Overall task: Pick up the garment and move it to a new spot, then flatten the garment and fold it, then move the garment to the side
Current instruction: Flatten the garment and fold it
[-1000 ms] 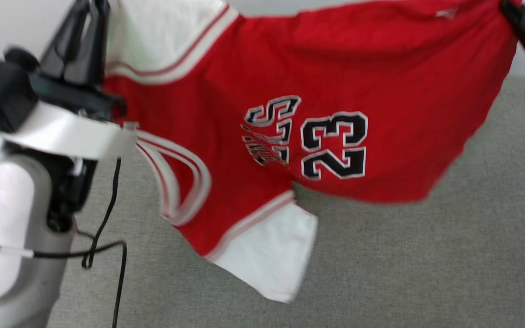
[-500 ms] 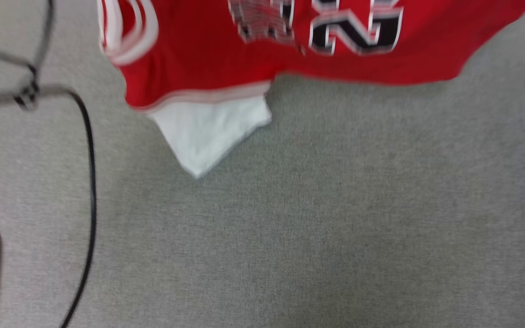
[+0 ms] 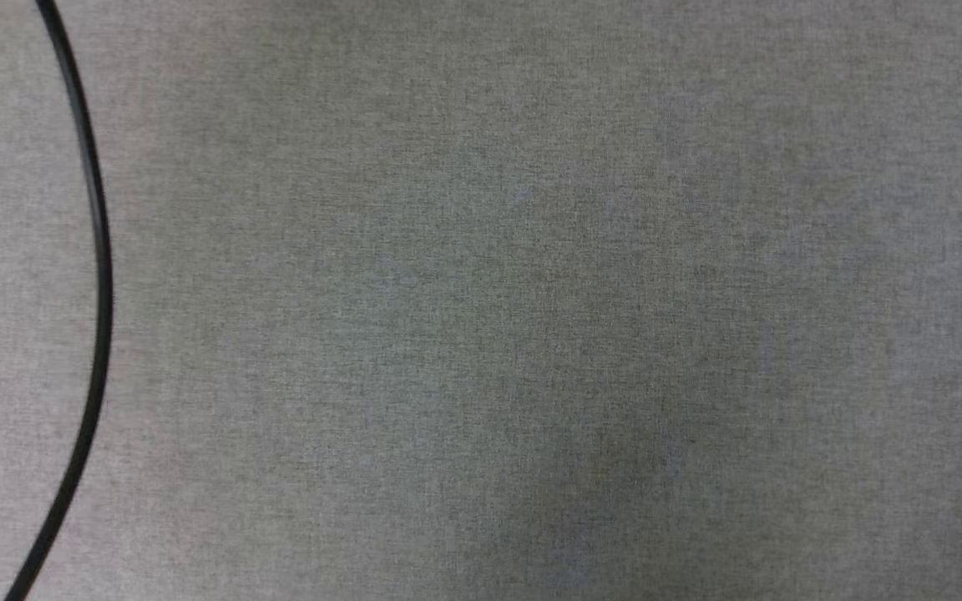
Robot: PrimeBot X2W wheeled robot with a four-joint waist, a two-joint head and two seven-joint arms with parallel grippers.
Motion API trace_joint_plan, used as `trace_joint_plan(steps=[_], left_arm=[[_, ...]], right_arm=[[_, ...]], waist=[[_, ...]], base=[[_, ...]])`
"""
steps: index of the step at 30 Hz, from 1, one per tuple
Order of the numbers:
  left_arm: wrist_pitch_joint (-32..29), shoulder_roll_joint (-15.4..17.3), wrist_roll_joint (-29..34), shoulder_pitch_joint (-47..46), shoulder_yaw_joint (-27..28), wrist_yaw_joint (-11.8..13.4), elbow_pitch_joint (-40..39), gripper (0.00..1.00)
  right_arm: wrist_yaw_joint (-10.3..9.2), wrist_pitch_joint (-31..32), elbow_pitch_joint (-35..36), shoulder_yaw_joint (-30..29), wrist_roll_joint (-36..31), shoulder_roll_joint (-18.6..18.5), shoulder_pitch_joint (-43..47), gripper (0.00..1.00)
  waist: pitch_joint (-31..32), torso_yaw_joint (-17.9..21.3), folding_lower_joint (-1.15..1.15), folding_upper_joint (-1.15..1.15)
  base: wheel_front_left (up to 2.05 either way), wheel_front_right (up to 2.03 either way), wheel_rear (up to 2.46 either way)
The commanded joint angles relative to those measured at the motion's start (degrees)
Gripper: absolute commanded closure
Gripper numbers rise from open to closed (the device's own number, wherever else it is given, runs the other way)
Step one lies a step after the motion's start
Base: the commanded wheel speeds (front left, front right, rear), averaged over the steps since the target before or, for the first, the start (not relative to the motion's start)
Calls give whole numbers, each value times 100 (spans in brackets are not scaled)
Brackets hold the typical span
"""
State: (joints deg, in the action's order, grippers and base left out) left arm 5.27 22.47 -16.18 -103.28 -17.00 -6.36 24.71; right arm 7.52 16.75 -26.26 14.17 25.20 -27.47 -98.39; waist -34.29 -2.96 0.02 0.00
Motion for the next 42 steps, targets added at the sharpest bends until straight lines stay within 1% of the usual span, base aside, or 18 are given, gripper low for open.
trace_joint_plan(steps=[1,4,8,13,17,23,25,27,30,31,36,42], left_arm=[[75,-24,51,-188,-16,-7,111,100],[213,-70,22,-410,-82,-33,457,100],[408,-66,-6,-422,-204,-58,839,100],[668,-32,-122,-61,-279,-77,1198,100],[835,-31,-266,485,-310,-87,1322,100],[962,-31,-495,1926,-307,-87,1082,100],[981,-45,-562,2541,-280,-28,892,100],[991,-64,-602,3205,-254,95,617,100],[997,-5,-678,4154,-186,280,163,100],[998,-29,-695,4490,-235,291,42,100],[999,117,-871,5969,-165,517,-567,100],[920,225,-1127,7775,-123,850,-1247,100]], right_arm=[[-6,-82,-132,61,-25,46,-198,100],[-7,-292,-582,249,-13,104,-442,100],[-6,-525,-1056,563,99,175,-583,100],[-7,-868,-1485,977,441,218,-276,100],[-7,-1159,-1665,1337,753,231,144,100],[-7,-1569,-1676,1788,1347,185,1235,100],[-7,-1689,-1608,1924,1520,116,1682,100],[-7,-1781,-1525,2044,1695,60,2126,100],[-7,-1858,-1393,2274,1849,-76,2771,100],[-8,-1870,-1342,2348,1911,-145,3009,100],[-7,-1911,-1037,2666,2159,-407,4053,100],[-7,-2000,-714,2830,2398,-573,5223,100]], waist=[[-16,19,-2,0],[-46,30,-2,0],[-117,31,-2,0],[-131,19,-2,0],[-8,5,-2,0],[403,18,-2,0],[577,20,-2,0],[755,28,-2,0],[991,32,-2,0],[1082,1,-2,0],[1468,37,-2,0],[1957,105,-2,0]], base=[[0,0,0],[0,0,0],[0,0,0],[0,0,0],[0,0,0],[0,0,0],[0,0,0],[0,0,0],[0,0,0],[0,0,0],[0,0,0],[0,0,0]])
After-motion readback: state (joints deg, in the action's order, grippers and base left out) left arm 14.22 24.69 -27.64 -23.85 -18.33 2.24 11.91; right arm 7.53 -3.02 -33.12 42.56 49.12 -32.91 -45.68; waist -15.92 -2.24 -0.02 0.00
